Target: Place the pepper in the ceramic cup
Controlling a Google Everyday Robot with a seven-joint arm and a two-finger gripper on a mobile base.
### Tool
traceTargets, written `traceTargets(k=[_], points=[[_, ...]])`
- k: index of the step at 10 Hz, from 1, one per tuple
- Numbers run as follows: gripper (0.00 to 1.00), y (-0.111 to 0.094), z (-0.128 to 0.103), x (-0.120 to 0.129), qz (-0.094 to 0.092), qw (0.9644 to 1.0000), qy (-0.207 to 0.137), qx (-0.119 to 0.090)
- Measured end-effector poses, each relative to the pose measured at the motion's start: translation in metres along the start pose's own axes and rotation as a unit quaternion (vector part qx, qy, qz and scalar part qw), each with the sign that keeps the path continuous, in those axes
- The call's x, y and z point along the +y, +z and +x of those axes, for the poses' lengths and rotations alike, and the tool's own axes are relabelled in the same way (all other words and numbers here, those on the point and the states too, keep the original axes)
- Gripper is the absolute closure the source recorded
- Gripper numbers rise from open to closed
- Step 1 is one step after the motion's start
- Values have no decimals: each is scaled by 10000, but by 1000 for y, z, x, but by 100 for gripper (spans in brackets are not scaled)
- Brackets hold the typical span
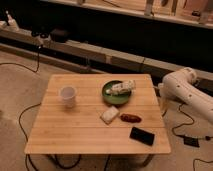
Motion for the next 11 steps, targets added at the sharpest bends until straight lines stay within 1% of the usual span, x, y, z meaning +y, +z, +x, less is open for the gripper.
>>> traceTargets(k=[2,3,4,5,6,7,8,9,11], points=[[20,0,0,0,5,10000,0,4],[20,0,3,-2,19,10000,16,45],[20,-2,12,-5,73,9998,63,183],[20,-6,34,-13,206,9986,130,474],[20,-9,47,-21,313,9974,145,638],[20,-12,63,-32,489,9956,155,790],[20,-13,71,-44,699,9938,192,838],[20,-13,73,-48,754,9933,204,850],[20,-13,72,-48,753,9933,216,847]])
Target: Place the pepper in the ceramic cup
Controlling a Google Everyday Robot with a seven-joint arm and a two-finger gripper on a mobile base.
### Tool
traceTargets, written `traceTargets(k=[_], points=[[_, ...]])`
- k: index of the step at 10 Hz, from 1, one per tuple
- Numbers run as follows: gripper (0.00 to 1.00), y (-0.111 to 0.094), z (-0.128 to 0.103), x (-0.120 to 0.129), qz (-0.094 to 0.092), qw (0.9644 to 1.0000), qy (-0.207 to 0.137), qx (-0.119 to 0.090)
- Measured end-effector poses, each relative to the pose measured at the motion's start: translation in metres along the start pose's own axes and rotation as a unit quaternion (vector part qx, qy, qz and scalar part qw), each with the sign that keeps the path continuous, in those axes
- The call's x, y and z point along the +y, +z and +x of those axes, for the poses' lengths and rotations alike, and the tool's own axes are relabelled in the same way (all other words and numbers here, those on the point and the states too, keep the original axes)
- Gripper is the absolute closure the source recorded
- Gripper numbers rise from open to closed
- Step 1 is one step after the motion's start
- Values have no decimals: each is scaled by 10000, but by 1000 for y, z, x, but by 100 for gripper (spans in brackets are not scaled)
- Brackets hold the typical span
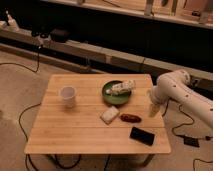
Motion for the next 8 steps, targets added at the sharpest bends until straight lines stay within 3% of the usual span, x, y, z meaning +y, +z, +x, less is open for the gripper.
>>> traceTargets(k=[2,3,4,6,7,8], points=[[20,2,3,-2,33,10000,20,40],[20,8,8,-11,180,9997,49,126],[20,19,23,-28,457,9983,19,352],[20,43,51,-62,990,9925,-130,710],[20,48,53,-69,1098,9911,-149,741],[20,47,53,-68,1088,9912,-150,742]])
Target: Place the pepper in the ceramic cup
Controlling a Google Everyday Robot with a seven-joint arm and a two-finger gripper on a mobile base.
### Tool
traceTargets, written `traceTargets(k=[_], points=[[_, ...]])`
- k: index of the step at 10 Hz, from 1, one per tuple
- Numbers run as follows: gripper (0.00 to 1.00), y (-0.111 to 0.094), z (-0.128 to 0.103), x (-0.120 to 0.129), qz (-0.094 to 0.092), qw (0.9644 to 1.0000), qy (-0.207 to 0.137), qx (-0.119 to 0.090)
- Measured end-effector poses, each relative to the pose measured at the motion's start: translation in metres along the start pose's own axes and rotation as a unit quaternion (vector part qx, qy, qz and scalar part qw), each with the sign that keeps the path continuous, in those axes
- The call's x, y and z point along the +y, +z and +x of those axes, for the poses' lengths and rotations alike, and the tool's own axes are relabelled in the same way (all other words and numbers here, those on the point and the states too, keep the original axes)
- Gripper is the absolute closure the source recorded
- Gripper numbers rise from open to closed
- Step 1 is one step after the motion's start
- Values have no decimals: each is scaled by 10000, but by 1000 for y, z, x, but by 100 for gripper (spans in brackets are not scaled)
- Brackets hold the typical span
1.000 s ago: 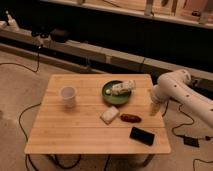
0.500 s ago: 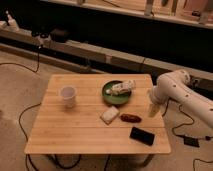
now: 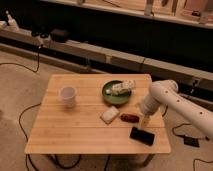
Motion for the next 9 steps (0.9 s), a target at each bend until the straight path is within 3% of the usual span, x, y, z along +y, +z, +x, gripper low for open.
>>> traceTargets(k=[3,6,9], points=[[20,1,1,0,-10,10000,-27,-4],[20,29,23,-17,186,9985,-503,82],[20,40,34,-21,273,9973,-669,126]])
